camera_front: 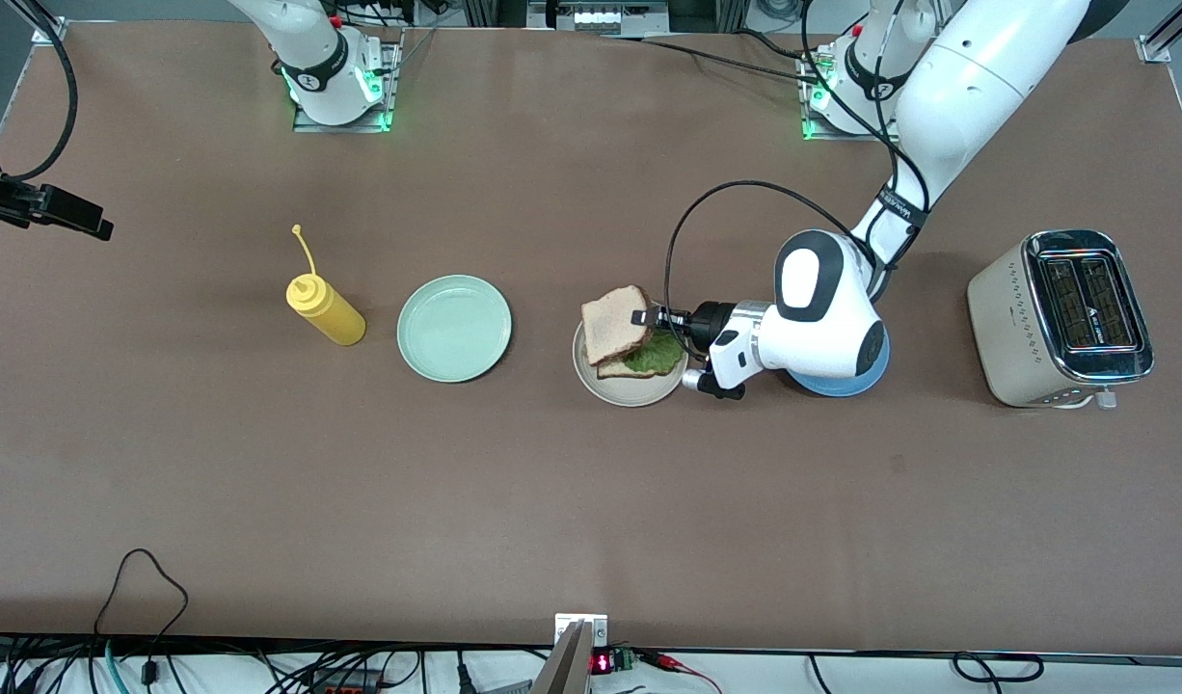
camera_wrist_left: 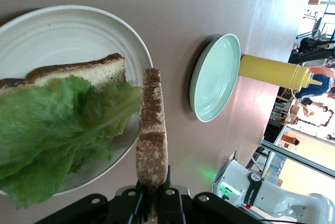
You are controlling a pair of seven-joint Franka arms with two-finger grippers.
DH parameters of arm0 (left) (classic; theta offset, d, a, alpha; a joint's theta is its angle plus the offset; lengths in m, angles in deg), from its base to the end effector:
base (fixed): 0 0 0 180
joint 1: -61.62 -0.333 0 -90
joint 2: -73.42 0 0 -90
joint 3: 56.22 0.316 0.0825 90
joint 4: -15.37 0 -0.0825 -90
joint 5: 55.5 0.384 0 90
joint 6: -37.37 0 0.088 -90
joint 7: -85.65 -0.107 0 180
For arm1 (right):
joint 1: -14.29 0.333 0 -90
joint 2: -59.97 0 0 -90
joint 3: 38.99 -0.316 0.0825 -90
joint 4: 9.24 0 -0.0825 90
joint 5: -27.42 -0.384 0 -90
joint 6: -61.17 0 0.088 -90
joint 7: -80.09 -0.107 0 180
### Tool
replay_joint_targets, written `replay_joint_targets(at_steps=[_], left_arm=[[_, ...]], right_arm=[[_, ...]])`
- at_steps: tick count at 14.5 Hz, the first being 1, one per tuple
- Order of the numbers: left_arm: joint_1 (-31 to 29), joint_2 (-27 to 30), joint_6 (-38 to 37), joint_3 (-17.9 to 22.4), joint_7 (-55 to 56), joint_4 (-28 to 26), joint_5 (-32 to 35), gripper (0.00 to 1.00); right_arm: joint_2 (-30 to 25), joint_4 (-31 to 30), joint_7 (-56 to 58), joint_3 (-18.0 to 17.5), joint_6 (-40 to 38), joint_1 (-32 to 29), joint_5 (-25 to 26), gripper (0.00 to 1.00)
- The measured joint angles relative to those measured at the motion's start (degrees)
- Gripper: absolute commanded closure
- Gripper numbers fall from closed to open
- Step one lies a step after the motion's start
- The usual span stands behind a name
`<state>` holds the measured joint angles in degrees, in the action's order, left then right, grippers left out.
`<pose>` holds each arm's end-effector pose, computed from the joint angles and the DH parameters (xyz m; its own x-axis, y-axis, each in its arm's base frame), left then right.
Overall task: Make sandwich in beige plate with both arms
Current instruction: 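Carry the toast over the lettuce and lower it with the left gripper, then open the left gripper to release the toast on top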
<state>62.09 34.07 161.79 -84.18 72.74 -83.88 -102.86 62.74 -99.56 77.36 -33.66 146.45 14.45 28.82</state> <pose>0.5813 -0.3120 0.2275 0.9460 -0.1961 -0.2580 0.0808 -0.6282 0.7738 0.5557 -0.0519 0.5885 0.9812 -0.1391 -0.1341 -0.1355 -0.9901 0.0353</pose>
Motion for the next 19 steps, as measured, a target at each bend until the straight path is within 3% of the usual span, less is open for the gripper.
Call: replay_joint_targets(at_steps=[6, 12, 14, 15, 17, 18, 19], left_arm=[[-1.78, -2.91, 0.08, 0.52, -4.16, -0.04, 0.00, 0.99], [-1.98, -4.44, 0.09, 1.86, -7.76, -0.05, 0.00, 0.94], [-2.14, -5.73, 0.10, 2.49, -10.68, -0.05, 0.00, 0.88], [-2.26, -6.27, 0.10, 2.61, -11.45, -0.04, 0.00, 0.75], [-2.40, -6.87, 0.12, 2.61, -12.07, 0.05, 0.00, 0.21], [-2.42, -7.02, 0.12, 2.61, -12.22, 0.12, 0.00, 0.00], [-2.44, -7.03, 0.16, 2.61, -12.31, 0.18, 0.00, 0.00]], right_arm=[[0.27, 0.00, 0.00, -0.01, 0.92, 0.04, -0.01, 0.00], [0.57, 0.00, 0.00, -0.04, 1.54, 0.12, -0.02, 0.00], [0.57, 0.00, 0.00, -0.04, 1.59, 0.13, -0.03, 0.00], [0.57, 0.00, 0.00, -0.04, 1.60, 0.13, -0.03, 0.00], [0.57, 0.00, 0.00, -0.04, 1.62, 0.12, -0.03, 0.00], [0.57, 0.00, 0.00, -0.04, 1.63, 0.12, -0.03, 0.00], [0.57, 0.00, 0.00, -0.04, 1.64, 0.12, -0.03, 0.00]])
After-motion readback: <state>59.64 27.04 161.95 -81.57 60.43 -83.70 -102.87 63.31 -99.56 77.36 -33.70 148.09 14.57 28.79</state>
